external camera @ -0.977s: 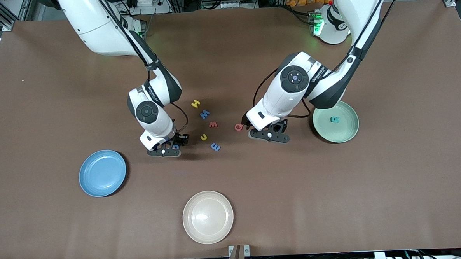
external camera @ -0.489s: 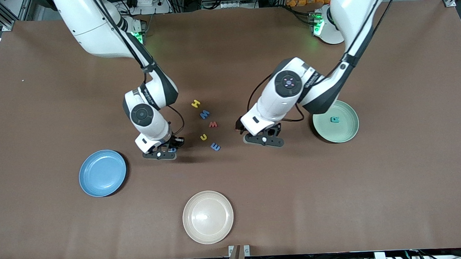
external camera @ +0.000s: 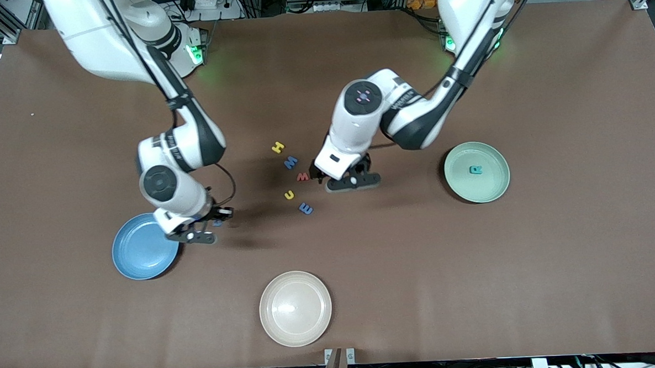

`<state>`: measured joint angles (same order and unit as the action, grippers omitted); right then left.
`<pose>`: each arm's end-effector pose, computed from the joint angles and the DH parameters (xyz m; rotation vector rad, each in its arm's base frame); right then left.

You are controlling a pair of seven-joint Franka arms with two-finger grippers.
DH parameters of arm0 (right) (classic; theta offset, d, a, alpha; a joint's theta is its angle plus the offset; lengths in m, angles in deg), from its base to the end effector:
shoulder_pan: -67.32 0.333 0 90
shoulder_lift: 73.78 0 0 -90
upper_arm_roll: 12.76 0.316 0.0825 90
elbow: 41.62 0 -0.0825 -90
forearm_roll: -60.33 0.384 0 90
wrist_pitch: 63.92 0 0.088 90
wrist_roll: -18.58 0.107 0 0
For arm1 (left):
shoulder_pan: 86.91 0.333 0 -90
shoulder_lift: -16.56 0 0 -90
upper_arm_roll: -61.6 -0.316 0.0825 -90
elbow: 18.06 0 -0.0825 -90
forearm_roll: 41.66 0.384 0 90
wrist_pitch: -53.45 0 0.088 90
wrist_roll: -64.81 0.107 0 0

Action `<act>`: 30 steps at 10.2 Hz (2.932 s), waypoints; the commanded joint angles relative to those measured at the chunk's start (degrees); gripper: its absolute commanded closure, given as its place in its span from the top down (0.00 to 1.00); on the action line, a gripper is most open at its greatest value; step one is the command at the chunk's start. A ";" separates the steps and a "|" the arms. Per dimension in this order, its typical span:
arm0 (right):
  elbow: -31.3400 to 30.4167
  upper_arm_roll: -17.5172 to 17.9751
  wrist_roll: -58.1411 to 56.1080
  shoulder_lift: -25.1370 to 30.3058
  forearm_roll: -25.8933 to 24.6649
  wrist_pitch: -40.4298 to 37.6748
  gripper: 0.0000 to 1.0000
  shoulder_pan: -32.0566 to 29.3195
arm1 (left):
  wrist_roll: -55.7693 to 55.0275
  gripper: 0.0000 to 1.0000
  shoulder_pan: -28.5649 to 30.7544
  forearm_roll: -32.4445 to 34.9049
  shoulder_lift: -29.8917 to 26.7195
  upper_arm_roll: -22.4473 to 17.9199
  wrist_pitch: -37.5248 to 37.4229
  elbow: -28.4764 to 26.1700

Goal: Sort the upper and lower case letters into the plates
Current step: 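Drop the g on the blue plate while the left gripper reaches letters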

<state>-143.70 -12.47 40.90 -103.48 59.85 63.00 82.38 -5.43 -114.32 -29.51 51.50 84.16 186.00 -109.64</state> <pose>0.6252 0.1711 0.2582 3.1028 -0.1815 -0.1228 0.4884 -0.5106 0.3114 2.9463 0.4506 0.0525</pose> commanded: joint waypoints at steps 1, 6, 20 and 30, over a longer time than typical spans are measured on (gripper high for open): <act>1.35 0.77 -8.83 0.00 -1.01 -1.86 0.00 -7.04 | -17.67 1.00 -4.75 2.27 2.59 -1.11 -0.27 1.22; 2.41 0.77 -24.60 -0.62 -1.10 -1.95 1.00 -13.83 | -50.45 1.00 -12.56 1.83 9.94 -4.00 -0.63 6.89; 3.12 0.86 -20.83 -0.70 -1.01 -3.62 1.00 -12.95 | -35.05 1.00 -22.17 0.87 22.98 -9.90 -1.77 20.91; 3.12 1.03 -20.30 -0.79 -0.23 -3.62 1.00 -12.78 | -26.21 0.10 -19.28 -5.36 21.41 -9.82 -5.86 20.82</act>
<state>-141.54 -11.73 19.30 -103.98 59.60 60.16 69.47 -36.39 -135.61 -31.97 73.10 74.13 183.59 -89.54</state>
